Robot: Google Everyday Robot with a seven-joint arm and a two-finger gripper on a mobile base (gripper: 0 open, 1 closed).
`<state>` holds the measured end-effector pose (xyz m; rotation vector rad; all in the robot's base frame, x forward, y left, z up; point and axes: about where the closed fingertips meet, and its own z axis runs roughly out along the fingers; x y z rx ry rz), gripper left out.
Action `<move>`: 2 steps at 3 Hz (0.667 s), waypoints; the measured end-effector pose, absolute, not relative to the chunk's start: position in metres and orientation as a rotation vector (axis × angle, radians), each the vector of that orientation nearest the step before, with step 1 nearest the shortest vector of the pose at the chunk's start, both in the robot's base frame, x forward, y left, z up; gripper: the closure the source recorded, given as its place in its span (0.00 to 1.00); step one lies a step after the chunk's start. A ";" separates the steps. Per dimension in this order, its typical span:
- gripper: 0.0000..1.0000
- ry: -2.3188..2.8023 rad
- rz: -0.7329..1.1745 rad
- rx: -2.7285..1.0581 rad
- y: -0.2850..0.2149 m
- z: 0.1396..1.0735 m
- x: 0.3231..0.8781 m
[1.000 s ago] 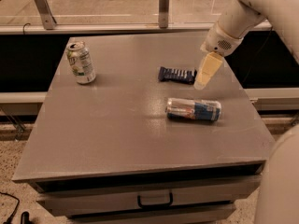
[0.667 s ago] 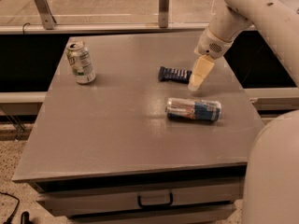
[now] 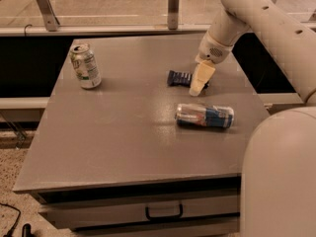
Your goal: Pick rxbar blueberry
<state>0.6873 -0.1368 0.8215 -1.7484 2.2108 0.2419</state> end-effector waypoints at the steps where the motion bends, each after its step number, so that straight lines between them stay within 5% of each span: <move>1: 0.36 2.216 0.259 -1.755 -0.128 0.821 0.688; 2: 0.59 2.216 0.263 -1.756 -0.126 0.824 0.688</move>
Offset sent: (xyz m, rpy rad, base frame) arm -0.0037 0.0169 0.0089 0.0093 0.0339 0.0051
